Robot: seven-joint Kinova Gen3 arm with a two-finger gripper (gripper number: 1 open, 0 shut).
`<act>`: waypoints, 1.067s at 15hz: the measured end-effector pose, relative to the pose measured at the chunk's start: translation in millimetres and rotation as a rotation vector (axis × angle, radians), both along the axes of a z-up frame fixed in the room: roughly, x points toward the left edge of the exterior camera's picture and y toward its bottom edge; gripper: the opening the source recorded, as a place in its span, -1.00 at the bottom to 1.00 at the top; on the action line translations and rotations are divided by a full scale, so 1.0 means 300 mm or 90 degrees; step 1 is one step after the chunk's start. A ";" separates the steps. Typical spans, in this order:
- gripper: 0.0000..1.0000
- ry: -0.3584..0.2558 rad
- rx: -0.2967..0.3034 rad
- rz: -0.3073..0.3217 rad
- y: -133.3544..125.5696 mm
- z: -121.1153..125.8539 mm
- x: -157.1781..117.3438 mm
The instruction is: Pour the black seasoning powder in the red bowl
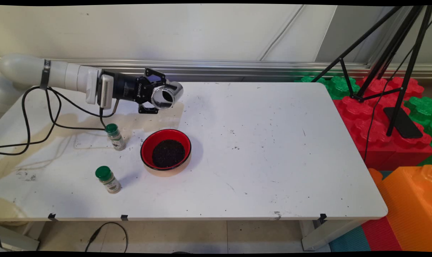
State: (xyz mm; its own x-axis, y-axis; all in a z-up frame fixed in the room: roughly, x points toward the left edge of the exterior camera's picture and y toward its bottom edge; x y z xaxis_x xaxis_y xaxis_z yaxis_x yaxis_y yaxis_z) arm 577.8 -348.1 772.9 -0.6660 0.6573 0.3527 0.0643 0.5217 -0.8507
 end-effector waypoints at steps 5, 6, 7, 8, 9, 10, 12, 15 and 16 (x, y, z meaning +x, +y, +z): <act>-1.00 -0.046 -0.056 -0.031 0.017 0.006 -0.016; -1.00 -0.056 -0.068 -0.037 0.020 0.007 -0.018; -1.00 -0.063 -0.077 -0.042 0.022 0.008 -0.020; -1.00 -0.072 -0.088 -0.048 0.025 0.009 -0.021; -1.00 -0.080 -0.098 -0.053 0.028 0.010 -0.023; -1.00 -0.087 -0.107 -0.058 0.030 0.011 -0.025; -1.00 -0.103 -0.130 -0.069 0.036 0.012 -0.027; -1.00 -0.125 -0.160 -0.084 0.045 0.015 -0.031; -1.00 -0.129 -0.166 -0.087 0.047 0.016 -0.032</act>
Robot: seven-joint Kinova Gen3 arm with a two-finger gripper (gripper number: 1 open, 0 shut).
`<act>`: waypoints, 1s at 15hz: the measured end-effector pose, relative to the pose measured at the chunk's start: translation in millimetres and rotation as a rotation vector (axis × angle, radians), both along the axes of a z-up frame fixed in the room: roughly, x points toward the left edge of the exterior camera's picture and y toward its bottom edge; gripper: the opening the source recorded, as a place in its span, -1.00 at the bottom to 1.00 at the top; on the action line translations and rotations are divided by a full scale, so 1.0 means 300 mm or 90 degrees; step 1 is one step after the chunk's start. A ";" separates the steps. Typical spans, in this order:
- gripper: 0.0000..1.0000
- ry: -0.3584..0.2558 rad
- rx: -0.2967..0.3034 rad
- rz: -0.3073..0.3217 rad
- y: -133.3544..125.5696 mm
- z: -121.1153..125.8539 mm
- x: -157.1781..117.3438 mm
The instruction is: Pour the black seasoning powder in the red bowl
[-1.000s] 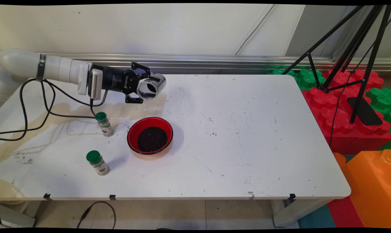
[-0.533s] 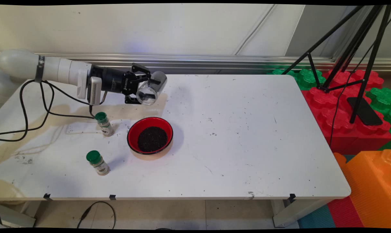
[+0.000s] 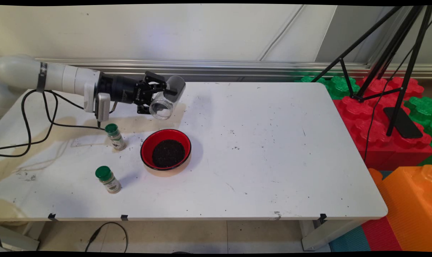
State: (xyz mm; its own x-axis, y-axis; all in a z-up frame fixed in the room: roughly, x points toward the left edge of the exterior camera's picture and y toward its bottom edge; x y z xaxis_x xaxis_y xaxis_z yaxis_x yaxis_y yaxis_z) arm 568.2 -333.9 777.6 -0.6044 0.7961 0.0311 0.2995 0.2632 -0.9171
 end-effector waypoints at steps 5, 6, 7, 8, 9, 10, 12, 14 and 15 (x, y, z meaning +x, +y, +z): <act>-1.00 -0.032 -0.050 -0.024 0.013 0.008 -0.005; -1.00 -0.039 -0.062 -0.029 0.015 0.010 -0.006; -1.00 -0.047 -0.074 -0.035 0.017 0.012 -0.007; -1.00 -0.053 -0.085 -0.040 0.019 0.014 -0.008; -1.00 -0.058 -0.092 -0.043 0.020 0.015 -0.008; -1.00 -0.064 -0.103 -0.048 0.022 0.017 -0.009; -1.00 -0.080 -0.127 -0.060 0.026 0.020 -0.008; -1.00 -0.094 -0.149 -0.071 0.029 0.023 -0.008; -1.00 -0.102 -0.161 -0.077 0.031 0.024 -0.008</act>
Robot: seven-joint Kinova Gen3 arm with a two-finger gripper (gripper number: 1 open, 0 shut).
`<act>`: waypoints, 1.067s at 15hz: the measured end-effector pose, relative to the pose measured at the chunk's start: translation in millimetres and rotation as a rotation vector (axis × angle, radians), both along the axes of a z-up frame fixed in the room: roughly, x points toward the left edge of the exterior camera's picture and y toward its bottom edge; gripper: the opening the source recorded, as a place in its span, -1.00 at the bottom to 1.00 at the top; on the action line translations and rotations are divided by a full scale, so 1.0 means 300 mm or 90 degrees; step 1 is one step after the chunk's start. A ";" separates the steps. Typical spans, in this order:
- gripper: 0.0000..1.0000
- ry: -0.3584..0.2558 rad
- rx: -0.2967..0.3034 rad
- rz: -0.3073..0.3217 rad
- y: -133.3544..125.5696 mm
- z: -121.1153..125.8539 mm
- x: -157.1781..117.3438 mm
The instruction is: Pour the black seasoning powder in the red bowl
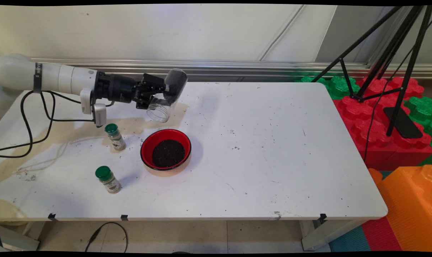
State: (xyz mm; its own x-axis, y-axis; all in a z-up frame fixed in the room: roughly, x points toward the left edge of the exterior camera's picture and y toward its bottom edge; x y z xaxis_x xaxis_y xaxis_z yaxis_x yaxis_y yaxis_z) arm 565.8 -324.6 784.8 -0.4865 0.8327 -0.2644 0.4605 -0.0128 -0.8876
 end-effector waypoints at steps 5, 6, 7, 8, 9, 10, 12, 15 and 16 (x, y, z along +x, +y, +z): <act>-1.00 -0.036 -0.055 -0.031 0.009 0.005 -0.006; -1.00 -0.042 -0.064 -0.037 0.011 0.006 -0.007; -1.00 -0.049 -0.075 -0.044 0.013 0.007 -0.009; -1.00 -0.057 -0.087 -0.051 0.016 0.009 -0.011; -1.00 -0.062 -0.095 -0.056 0.018 0.010 -0.013; -1.00 -0.068 -0.105 -0.062 0.019 0.011 -0.016; -1.00 -0.079 -0.123 -0.073 0.022 0.013 -0.021; -1.00 -0.094 -0.149 -0.087 0.024 0.017 -0.029; -1.00 -0.097 -0.153 -0.090 0.024 0.018 -0.031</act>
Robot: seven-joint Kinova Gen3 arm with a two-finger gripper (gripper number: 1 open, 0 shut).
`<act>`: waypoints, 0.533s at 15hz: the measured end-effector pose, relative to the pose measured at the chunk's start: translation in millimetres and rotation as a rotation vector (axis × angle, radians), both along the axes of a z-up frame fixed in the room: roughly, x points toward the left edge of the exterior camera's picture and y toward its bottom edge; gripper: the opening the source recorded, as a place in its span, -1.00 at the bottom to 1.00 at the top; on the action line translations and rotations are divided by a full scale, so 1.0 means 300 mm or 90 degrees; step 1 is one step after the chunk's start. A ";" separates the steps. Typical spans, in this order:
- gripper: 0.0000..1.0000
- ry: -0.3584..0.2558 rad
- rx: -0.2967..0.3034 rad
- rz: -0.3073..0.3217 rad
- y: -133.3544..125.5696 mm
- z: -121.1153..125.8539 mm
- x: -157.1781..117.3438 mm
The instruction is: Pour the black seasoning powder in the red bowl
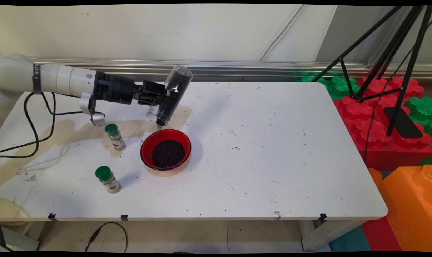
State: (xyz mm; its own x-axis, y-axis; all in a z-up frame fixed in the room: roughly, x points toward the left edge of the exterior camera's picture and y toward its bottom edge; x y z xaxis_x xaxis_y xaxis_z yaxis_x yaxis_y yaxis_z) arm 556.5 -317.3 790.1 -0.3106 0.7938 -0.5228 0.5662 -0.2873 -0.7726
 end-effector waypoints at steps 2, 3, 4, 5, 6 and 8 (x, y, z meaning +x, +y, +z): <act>-1.00 -0.008 -0.014 -0.007 0.002 0.002 -0.004; -1.00 -0.012 -0.020 -0.011 0.003 0.002 -0.007; -1.00 -0.014 -0.024 -0.013 0.003 0.003 -0.008; -1.00 -0.016 -0.027 -0.015 0.004 0.003 -0.009; -1.00 -0.019 -0.032 -0.018 0.005 0.004 -0.011; -1.00 -0.025 -0.043 -0.024 0.007 0.005 -0.016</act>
State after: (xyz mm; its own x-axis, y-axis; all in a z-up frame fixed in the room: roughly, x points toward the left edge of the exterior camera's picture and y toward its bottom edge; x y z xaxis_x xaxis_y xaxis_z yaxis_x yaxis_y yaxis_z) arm 551.6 -315.3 791.6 -0.2586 0.7673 -0.5868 0.5835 -0.3600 -0.7279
